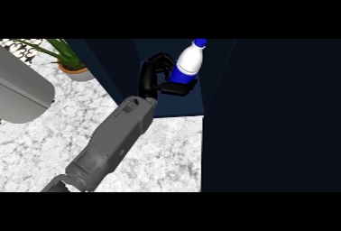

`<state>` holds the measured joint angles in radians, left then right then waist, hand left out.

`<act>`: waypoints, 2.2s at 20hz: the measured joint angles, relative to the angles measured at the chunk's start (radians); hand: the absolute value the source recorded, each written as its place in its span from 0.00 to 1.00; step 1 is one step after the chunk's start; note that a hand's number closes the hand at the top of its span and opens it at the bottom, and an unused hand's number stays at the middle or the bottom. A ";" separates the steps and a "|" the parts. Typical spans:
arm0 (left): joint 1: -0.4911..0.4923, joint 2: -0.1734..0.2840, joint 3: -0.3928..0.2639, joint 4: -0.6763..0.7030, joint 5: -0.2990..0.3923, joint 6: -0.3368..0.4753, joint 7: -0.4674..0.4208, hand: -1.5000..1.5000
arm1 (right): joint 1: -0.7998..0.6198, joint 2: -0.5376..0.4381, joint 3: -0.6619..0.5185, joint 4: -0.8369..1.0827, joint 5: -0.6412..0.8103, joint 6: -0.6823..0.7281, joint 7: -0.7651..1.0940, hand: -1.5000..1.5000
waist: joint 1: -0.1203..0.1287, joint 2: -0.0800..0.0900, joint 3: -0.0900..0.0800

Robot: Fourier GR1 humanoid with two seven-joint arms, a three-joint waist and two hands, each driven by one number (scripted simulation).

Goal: Pick up the bottled water, place it into the cabinet and close the cabinet

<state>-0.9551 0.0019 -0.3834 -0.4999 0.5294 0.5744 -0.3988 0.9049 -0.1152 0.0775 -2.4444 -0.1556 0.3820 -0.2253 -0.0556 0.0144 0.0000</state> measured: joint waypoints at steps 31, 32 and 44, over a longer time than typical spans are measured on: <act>-0.249 0.052 0.136 0.383 -0.043 0.029 -0.162 0.00 | -0.021 -0.016 -0.036 0.043 -0.054 0.091 -0.033 0.00 | -0.045 0.022 -0.002; -0.243 0.053 0.147 0.371 -0.035 0.010 -0.185 0.00 | -0.018 -0.016 -0.035 0.044 -0.055 0.095 -0.035 0.00 | -0.043 0.021 -0.002; -0.226 0.013 0.209 0.293 0.010 -0.170 -0.284 0.00 | 0.033 -0.008 -0.014 0.034 -0.067 0.110 -0.028 0.00 | 0.003 -0.003 -0.001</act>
<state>-1.1813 0.0148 -0.1741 -0.2067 0.5398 0.4046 -0.6823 0.9380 -0.1235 0.0639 -2.4103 -0.2228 0.4915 -0.2537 -0.0529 0.0118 -0.0011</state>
